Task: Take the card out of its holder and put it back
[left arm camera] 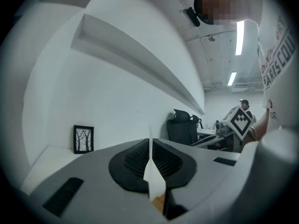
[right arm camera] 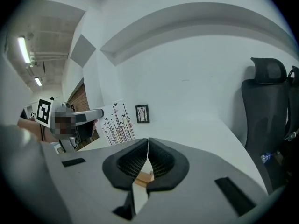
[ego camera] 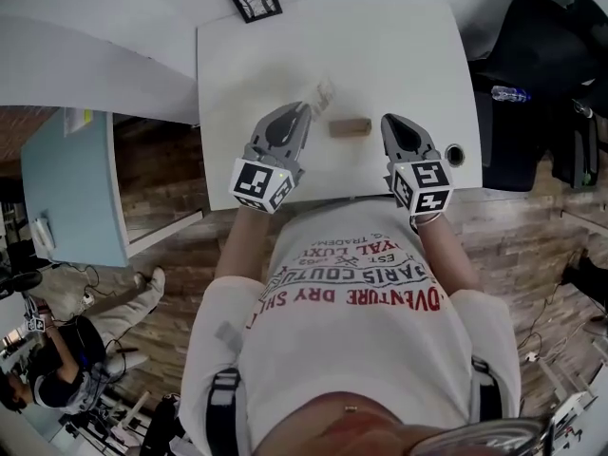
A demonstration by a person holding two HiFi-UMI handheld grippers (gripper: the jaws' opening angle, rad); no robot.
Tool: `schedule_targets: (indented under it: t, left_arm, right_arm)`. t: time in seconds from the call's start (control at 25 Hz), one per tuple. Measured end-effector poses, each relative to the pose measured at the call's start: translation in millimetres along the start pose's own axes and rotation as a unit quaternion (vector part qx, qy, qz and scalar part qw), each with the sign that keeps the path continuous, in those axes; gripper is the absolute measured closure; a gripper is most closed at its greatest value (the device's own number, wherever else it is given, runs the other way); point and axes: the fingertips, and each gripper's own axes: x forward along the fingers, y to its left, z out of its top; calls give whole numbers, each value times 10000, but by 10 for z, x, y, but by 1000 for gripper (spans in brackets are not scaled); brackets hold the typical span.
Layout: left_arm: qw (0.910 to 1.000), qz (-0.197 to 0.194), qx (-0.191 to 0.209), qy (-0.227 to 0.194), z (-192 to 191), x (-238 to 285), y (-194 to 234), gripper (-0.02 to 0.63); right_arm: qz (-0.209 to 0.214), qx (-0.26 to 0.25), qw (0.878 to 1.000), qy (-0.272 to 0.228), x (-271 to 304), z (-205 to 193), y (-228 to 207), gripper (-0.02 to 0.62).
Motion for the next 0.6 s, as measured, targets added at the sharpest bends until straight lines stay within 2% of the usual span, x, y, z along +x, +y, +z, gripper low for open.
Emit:
schedule_targets:
  t: [0.28,0.6]
  left_arm:
    - [9957,895,-235,-40,-37,-263,149,569]
    - [9920,1235,-267,-55,3,-407,175,569]
  right_arm:
    - [110,-76,9998,-113,-54,9,182,569]
    - [221,-222,9993,-211,-100,93,289,569]
